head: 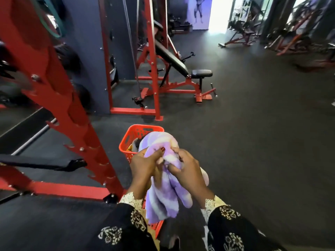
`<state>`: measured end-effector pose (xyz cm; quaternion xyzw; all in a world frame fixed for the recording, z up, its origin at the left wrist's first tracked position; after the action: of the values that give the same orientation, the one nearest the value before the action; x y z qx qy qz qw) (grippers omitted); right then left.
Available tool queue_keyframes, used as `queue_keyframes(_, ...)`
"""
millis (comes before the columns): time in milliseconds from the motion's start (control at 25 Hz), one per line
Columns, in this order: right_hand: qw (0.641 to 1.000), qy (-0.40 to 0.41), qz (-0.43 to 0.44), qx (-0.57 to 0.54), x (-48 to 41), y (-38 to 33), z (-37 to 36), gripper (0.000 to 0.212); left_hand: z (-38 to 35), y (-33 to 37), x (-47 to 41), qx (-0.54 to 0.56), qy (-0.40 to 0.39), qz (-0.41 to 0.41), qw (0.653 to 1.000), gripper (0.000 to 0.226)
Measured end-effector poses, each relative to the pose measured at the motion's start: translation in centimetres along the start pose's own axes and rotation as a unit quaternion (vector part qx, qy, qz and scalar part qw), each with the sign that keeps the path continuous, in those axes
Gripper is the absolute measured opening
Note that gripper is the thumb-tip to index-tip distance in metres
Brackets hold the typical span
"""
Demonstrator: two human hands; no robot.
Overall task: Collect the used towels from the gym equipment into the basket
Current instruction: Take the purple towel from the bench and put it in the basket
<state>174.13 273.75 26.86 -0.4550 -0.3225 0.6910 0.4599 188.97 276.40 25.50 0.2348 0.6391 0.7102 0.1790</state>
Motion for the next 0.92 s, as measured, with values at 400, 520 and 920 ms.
queue_keyframes(400,0.977,-0.16,0.003,0.144,-29.4,10.8,-12.5,0.096,-17.5,1.3,-25.3,-0.017,0.063,0.056,0.996,0.024)
queue_keyframes(520,0.98,-0.157,0.033,0.118,-35.7,11.7,-17.1,0.089,-19.2,2.4,-31.3,-0.043,0.097,0.052,0.993,0.016)
queue_keyframes(920,0.948,-0.315,0.043,0.033,-50.2,18.5,-34.6,0.078,-22.4,-0.2,-49.2,-0.061,0.233,0.096,0.966,0.011)
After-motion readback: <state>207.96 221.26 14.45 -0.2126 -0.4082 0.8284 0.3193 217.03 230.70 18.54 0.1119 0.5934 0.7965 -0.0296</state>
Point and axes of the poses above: each hand's wrist, its own x-axis away from the middle knuckle, its own z-axis out of the back of the hand, y = z × x, the point moved 2 cm from there along -x, towards the middle knuckle, and after that the axes turned 15 degrees about y, right-handed, at the moved point
